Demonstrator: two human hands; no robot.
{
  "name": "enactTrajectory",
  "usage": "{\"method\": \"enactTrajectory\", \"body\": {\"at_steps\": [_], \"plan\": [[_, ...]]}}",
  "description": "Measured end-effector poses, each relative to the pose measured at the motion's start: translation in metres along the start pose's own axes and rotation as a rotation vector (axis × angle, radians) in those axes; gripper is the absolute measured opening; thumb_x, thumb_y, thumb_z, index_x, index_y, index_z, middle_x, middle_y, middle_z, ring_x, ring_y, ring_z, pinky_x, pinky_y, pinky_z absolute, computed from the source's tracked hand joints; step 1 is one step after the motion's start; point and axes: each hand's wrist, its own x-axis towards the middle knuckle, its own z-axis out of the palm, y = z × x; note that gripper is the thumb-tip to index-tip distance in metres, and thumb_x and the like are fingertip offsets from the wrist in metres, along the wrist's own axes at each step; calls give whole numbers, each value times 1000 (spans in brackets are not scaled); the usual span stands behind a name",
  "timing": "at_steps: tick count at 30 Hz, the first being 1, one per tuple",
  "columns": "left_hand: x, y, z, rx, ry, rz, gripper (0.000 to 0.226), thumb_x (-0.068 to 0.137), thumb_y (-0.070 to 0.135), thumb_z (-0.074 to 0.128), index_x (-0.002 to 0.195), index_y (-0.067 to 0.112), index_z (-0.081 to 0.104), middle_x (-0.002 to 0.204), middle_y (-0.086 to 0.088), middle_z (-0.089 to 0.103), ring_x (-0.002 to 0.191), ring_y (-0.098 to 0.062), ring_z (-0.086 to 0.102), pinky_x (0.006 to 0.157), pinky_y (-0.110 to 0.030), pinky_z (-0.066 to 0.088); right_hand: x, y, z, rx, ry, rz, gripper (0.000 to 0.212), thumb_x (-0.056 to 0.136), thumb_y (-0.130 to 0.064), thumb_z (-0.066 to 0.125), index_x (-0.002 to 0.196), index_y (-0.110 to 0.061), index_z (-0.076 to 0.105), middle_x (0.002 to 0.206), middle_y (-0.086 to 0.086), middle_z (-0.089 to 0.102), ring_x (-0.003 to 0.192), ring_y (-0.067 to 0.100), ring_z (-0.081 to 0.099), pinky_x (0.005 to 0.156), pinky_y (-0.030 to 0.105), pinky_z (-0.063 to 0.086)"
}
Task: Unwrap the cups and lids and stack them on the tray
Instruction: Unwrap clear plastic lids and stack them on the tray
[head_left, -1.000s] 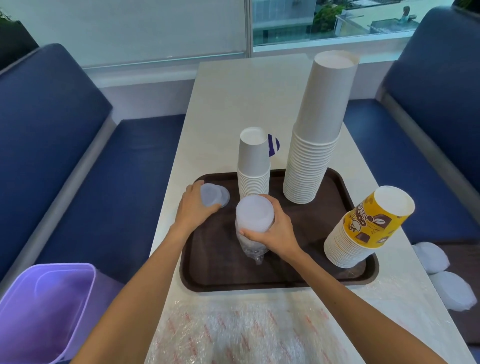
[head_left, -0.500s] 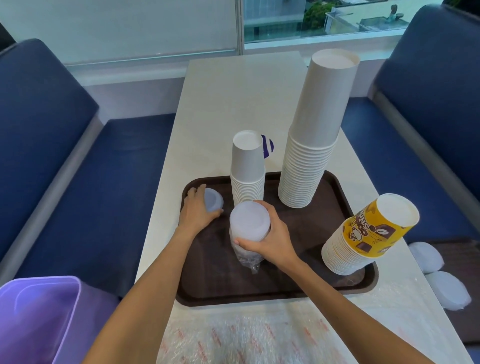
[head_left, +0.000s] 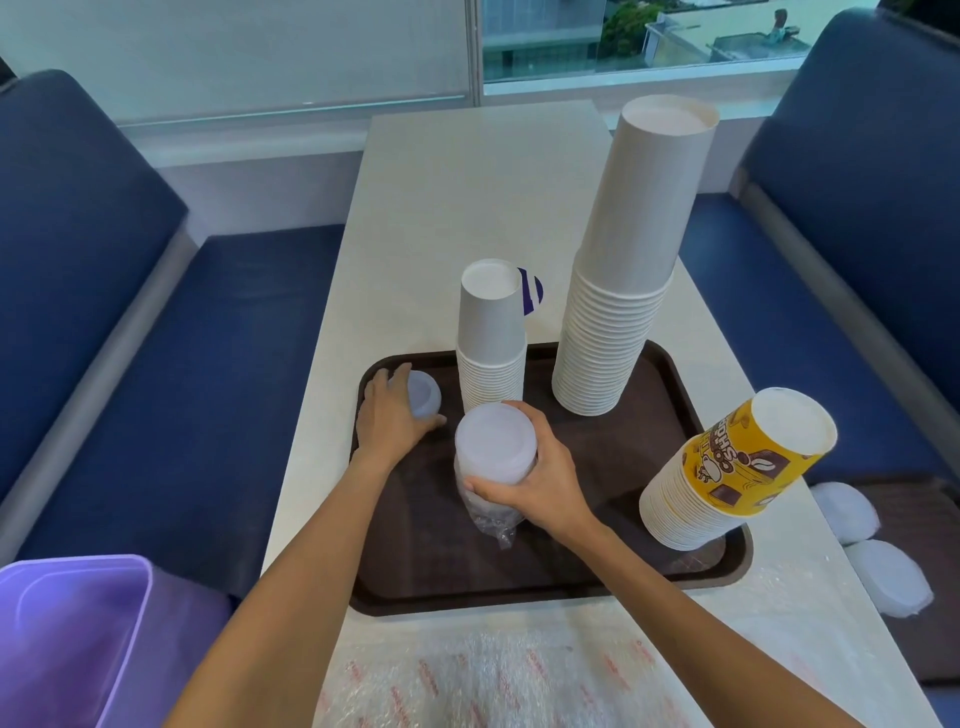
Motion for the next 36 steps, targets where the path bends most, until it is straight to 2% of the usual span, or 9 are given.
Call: {"method": "enactTrajectory", "body": {"at_steps": [5,9,13,16,19,25,29,33,36], "plan": [[-8,2,0,-26,105,24,63,81,33,71,133,11,44,136,-11,42,123,-29,43,92,-39,43,0,-1,1,2,-1,-3,80,59,-24,90,117,-44,38,119,-26,48,111,-17,44,91,1,38],[-8,-2,-4,-44,78,27,63,81,27,73,133,9,44,138,-12,42,124,-28,44,96,-38,41,-1,-1,1,3,0,7,80,60,-23,90,118,-43,38,120,-26,47,112,-16,44,91,1,37],[-18,9,-20,-224,211,87,60,81,26,73,132,10,45,138,-9,44,125,-24,45,100,-34,40,-2,-1,4,4,5,9,81,61,-25,89,122,-39,37,121,-26,46,114,-13,44,92,1,37],[-40,27,-41,-419,280,134,41,88,26,66,124,12,53,129,-5,54,116,-19,51,96,-28,43,-5,-4,5,9,16,3,85,61,-29,89,127,-35,36,124,-20,47,116,-5,46,96,8,38],[-68,44,-57,-483,172,204,26,87,28,66,111,17,61,113,2,61,103,-11,58,82,-14,47,-10,-6,6,23,24,12,85,61,-26,89,129,-34,37,126,-15,49,115,2,48,100,18,42],[-101,61,-53,-186,-191,362,77,70,41,80,135,23,43,133,8,46,118,-8,45,95,-21,36,-15,-14,5,63,-15,67,77,65,-8,85,124,-36,44,112,-14,57,104,5,57,95,31,49],[-105,71,-52,-102,-208,359,80,72,37,80,138,22,39,136,3,46,122,-13,46,96,-23,34,-16,-18,7,39,-15,86,74,69,-5,82,132,-22,46,113,-11,55,103,4,54,97,31,48],[-105,72,-53,-28,-219,336,82,75,39,78,142,20,35,139,1,44,124,-15,45,101,-27,36,-17,-25,9,100,-17,162,64,82,-9,73,138,-10,40,131,5,52,122,17,49,101,24,39],[-106,74,-53,-7,-225,321,82,76,40,76,143,20,34,140,0,44,126,-17,45,102,-29,36,-20,-19,5,62,-36,125,72,70,-7,81,132,-19,46,116,-5,58,111,15,58,94,29,48]]}}
